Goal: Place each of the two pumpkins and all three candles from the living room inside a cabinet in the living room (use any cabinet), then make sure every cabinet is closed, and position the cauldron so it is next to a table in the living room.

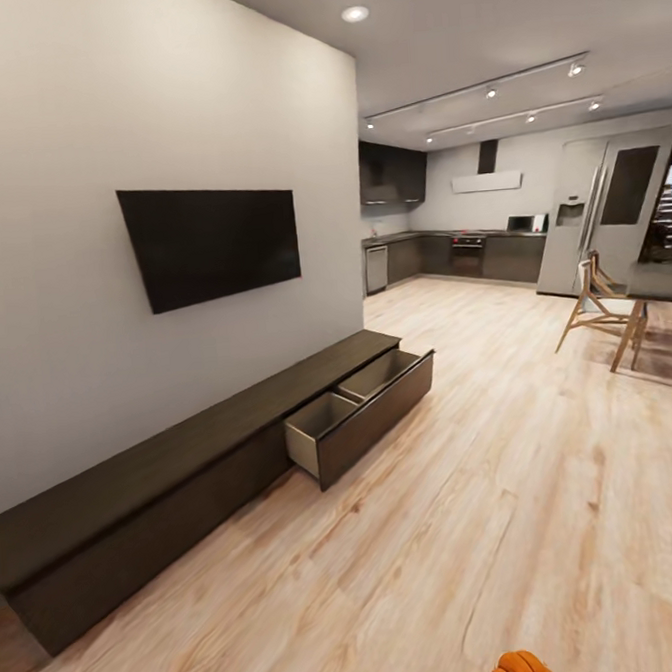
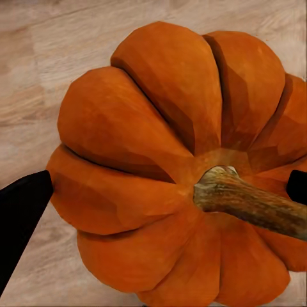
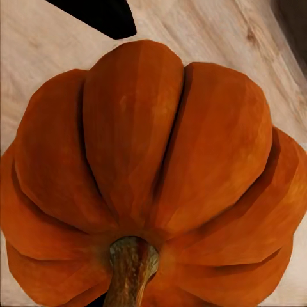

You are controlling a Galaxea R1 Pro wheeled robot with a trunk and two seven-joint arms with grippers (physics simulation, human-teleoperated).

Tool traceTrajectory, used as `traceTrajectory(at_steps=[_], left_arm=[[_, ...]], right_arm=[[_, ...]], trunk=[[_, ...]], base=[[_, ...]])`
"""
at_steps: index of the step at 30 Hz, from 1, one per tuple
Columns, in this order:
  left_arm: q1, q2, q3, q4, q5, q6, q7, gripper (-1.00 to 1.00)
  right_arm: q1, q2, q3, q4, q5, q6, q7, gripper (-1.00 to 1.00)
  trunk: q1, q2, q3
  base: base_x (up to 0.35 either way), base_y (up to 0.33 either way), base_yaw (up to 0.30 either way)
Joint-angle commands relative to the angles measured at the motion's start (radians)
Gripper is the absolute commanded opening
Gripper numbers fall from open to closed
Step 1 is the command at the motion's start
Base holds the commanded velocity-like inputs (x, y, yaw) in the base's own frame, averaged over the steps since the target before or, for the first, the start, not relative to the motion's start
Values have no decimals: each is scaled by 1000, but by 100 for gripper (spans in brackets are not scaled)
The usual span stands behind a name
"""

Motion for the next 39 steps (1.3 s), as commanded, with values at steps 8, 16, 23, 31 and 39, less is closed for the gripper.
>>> traceTrajectory(at_steps=[8,16,23,31,39], left_arm=[[0,1,-9,-2,-1,39,9,-100],[0,1,-10,-2,-1,47,9,-100],[0,2,-10,-2,-1,47,9,-100],[0,2,-9,-2,-1,47,9,-100],[0,2,-9,-2,-1,47,9,-100]], right_arm=[[-1,0,8,0,-4,-1,-4,-100],[-1,-2,7,-1,-4,-1,-4,-100],[-1,-1,7,-1,-4,-1,-4,-100],[-1,-1,8,-1,-4,-1,-4,-100],[-1,0,8,-1,-4,-1,-4,-100]], trunk=[[0,0,-1],[0,0,-1],[0,0,-1],[0,0,-1],[0,0,-1]], base=[[244,-230,-297],[242,-234,-257],[242,-233,-263],[245,-214,-265],[264,-184,-182]])
